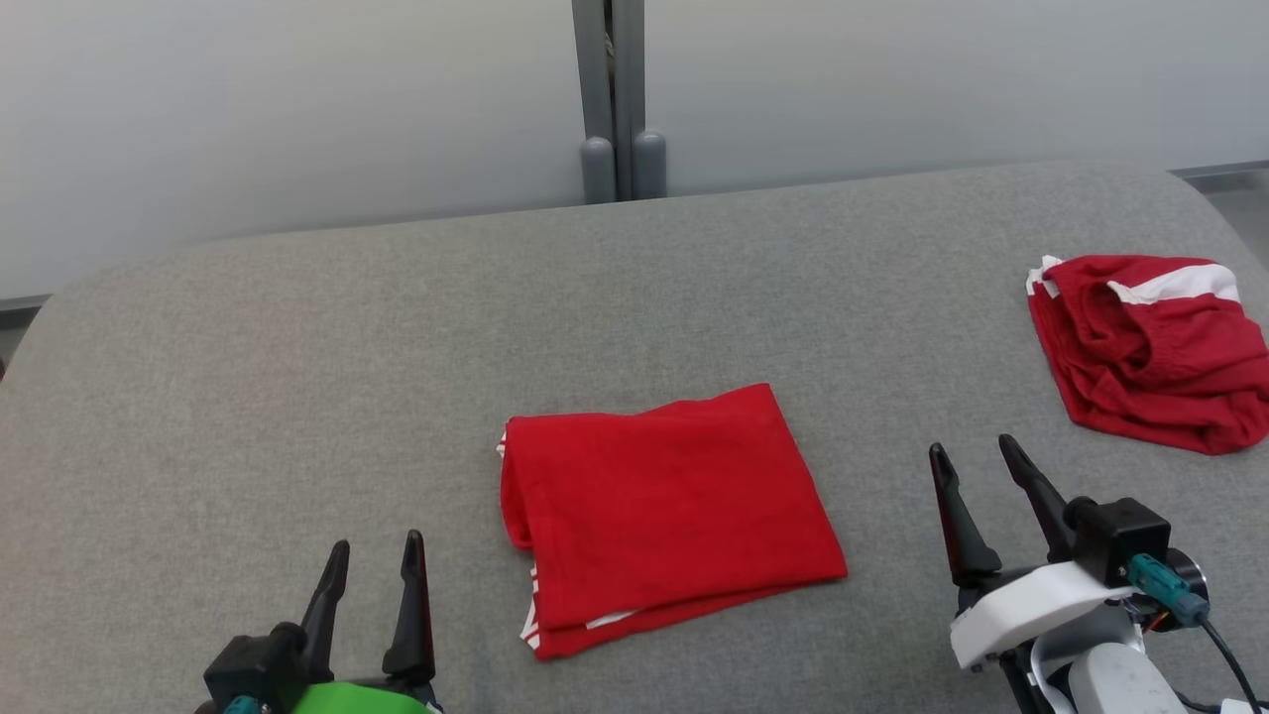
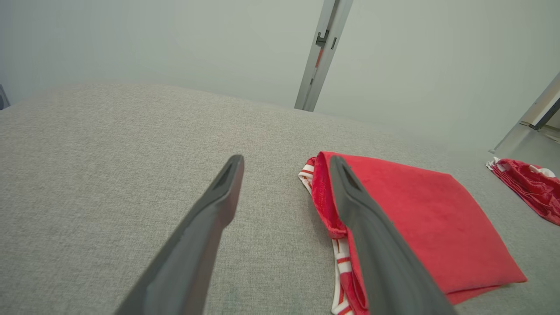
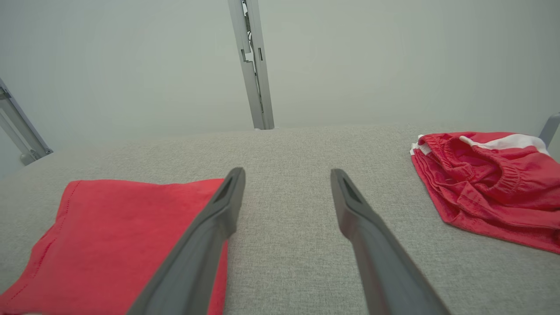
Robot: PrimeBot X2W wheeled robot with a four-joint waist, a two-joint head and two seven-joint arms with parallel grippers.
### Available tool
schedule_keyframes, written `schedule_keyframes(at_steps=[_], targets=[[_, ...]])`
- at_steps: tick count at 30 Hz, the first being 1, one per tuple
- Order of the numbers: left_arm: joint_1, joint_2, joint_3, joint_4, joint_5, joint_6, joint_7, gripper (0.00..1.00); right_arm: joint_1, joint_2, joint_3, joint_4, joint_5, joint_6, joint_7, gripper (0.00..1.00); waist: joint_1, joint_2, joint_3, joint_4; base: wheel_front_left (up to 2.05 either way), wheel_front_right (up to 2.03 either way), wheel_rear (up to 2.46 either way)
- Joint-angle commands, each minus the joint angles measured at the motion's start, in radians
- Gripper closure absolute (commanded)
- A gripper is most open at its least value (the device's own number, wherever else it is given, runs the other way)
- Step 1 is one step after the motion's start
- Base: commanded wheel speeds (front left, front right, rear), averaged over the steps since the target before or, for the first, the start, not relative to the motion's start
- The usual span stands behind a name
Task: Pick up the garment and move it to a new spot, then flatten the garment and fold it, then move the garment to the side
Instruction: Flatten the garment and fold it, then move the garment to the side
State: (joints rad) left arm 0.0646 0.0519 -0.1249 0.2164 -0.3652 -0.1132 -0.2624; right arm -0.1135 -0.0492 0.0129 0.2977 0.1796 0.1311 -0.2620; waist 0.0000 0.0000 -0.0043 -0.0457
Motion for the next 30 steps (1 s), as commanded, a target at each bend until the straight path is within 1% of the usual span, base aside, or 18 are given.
schedule_keyframes(at_steps=[1,23,30], targets=[[0.012,0.0,0.008,0.002,0.008,0.0,-0.003,0.0,0.008,-0.003,-0.001,-0.001,-0.008,-0.001,-0.004,0.0,0.0,0.0,0.002,0.001,0.0,0.0,0.0],[-0.003,-0.001,0.019,0.013,0.001,0.009,-0.003,0.0,-0.008,-0.003,0.015,0.034,-0.017,-0.001,-0.004,0.0,0.0,0.0,0.008,0.008,0.0,0.0,0.0],[-0.016,-0.001,0.022,0.012,0.005,0.01,-0.003,0.0,-0.086,-0.003,0.038,0.095,-0.067,-0.001,0.01,0.0,0.0,0.0,0.014,0.015,0.0,0.0,0.0]])
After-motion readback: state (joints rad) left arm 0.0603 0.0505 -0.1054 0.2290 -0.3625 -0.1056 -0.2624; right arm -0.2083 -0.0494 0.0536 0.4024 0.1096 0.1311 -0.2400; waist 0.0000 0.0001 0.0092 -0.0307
